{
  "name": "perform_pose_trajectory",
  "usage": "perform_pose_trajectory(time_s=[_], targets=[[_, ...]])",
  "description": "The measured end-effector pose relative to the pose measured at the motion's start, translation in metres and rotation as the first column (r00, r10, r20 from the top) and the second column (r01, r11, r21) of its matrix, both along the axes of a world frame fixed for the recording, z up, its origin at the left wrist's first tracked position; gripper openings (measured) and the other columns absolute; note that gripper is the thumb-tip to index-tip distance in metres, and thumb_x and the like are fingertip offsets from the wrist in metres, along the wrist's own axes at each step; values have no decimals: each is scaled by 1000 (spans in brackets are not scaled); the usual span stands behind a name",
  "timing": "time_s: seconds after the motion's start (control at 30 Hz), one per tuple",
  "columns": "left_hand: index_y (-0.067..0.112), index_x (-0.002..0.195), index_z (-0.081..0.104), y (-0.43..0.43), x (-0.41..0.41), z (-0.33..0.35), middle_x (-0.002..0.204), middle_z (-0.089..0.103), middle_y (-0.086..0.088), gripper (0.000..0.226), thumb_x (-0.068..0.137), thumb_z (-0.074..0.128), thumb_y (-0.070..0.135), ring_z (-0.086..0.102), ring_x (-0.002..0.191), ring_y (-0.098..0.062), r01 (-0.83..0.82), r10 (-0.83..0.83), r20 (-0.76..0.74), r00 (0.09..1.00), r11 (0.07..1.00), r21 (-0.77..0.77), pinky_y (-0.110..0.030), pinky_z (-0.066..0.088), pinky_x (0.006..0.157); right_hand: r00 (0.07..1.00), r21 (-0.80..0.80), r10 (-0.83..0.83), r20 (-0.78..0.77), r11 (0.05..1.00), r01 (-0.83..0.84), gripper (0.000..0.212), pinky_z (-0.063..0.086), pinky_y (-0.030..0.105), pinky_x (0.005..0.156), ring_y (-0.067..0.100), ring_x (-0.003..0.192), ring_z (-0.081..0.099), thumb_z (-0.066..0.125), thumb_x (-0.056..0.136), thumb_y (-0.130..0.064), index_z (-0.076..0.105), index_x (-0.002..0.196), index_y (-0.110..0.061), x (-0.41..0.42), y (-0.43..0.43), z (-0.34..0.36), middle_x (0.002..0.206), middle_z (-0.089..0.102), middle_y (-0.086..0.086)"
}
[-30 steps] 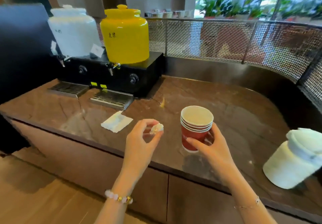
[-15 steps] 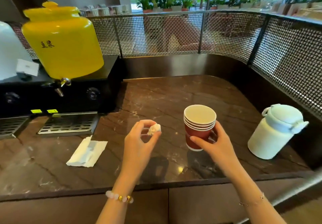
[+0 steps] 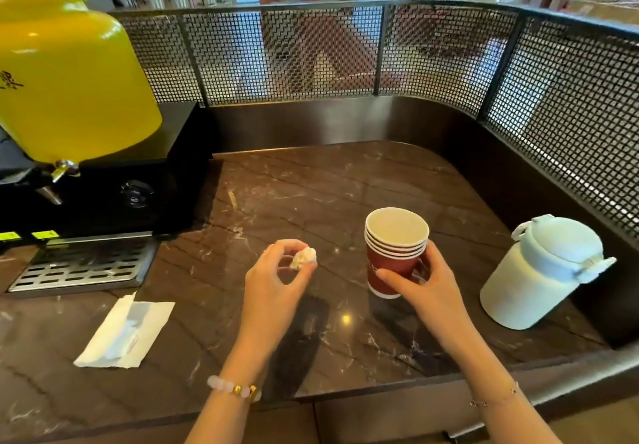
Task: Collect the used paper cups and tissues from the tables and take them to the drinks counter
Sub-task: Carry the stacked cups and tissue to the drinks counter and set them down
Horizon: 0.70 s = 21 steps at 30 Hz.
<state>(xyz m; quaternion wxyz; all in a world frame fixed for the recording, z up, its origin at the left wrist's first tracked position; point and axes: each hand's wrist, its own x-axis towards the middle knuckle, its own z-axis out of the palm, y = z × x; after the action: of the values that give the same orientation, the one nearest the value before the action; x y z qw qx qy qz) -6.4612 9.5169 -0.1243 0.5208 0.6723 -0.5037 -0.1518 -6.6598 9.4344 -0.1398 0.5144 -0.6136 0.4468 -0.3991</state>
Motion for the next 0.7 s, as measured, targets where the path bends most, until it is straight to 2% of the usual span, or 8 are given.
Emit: perform_pose_trajectory(time_s=[0.13,0.3,0.37,0.5,0.57,0.7], targets=[[28,95,63,-7,3,-9,95,63,16,16,83,69,19,57,91,3,-10,9,41,999,1000,14,-11,46,77,1000,26,18,-6,999,-18,75,44,2,65,-12,102,51,74,49,-53,40,116,-49,3,-11,-10,113,49,-34],[25,99,63,-11,7,-23,95,63,14,16,84,67,20,57,91,3,-32,27,72,997,997,65,-7,44,75,1000,51,21,-21,998,-20,80,40,9,77,-7,103,50,76,53,-48,37,123,-45,7,-21,-24,114,48,-33],[26,101,63,-12,8,-31,97,63,14,17,85,67,19,57,92,1,-36,28,83,996,994,100,-8,44,76,999,59,27,-31,998,-25,77,41,16,86,-1,107,51,78,61,-39,38,126,-41,9,-24,-29,117,49,-29],[26,105,62,-16,10,-49,99,60,17,20,87,65,20,55,96,-4,-45,26,101,995,982,184,-24,48,83,999,64,20,-47,998,-17,78,43,28,97,9,120,48,79,69,-27,39,136,-28,10,-27,-38,131,51,-12],[28,105,61,-19,10,-57,96,57,22,20,87,65,21,54,96,-5,-47,23,117,993,976,213,-25,48,82,999,62,3,-52,998,0,81,43,35,102,13,123,48,79,70,-25,38,140,-24,10,-29,-41,135,51,-7],[30,99,59,-25,13,-70,95,58,16,17,86,65,20,51,93,-6,-55,3,198,980,965,257,-21,43,77,998,49,-19,-66,999,22,83,42,31,100,10,120,49,81,68,-26,38,139,-26,8,-33,-46,132,52,-11]])
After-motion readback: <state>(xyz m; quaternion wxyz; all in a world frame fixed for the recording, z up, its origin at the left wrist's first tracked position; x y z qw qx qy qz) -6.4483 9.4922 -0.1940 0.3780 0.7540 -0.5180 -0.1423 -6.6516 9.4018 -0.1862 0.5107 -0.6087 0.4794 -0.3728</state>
